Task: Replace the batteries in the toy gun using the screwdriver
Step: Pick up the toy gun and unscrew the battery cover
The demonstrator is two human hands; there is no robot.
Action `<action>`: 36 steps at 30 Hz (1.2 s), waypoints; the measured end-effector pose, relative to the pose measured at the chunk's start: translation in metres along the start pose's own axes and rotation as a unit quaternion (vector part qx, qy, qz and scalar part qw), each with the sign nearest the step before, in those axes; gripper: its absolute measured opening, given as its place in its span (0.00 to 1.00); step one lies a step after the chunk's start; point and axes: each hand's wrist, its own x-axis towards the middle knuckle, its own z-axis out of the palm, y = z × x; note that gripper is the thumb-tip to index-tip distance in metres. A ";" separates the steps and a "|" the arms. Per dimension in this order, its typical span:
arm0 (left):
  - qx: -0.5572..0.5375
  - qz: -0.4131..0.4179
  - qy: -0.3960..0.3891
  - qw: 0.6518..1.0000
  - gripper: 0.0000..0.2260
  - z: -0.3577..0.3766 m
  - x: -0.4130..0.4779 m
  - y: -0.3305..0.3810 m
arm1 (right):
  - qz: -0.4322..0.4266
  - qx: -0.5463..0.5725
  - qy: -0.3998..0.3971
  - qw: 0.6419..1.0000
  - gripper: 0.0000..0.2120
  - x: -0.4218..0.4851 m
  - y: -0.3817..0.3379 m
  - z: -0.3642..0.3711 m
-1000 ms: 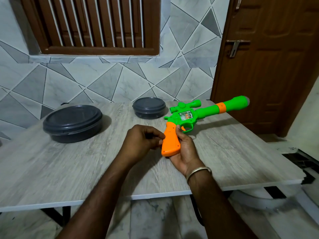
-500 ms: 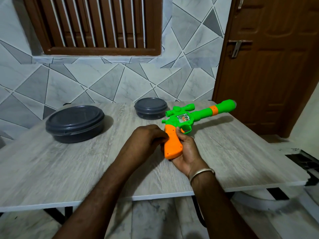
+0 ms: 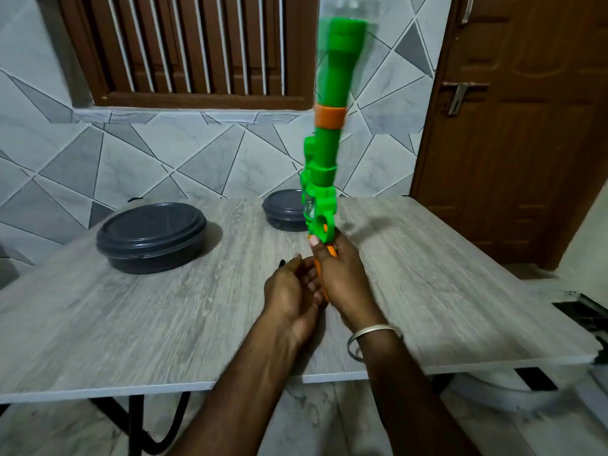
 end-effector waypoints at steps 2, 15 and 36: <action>-0.046 -0.042 -0.034 0.998 0.16 0.002 -0.001 -0.001 | -0.046 -0.235 -0.006 0.971 0.18 -0.007 -0.003 0.003; -0.057 -0.058 -0.039 0.996 0.19 0.002 -0.003 -0.003 | -0.118 -0.480 0.024 0.869 0.27 -0.021 -0.018 0.009; 0.060 0.023 -0.014 0.998 0.10 -0.013 0.004 -0.003 | 0.009 0.034 -0.025 0.999 0.04 0.000 -0.013 -0.013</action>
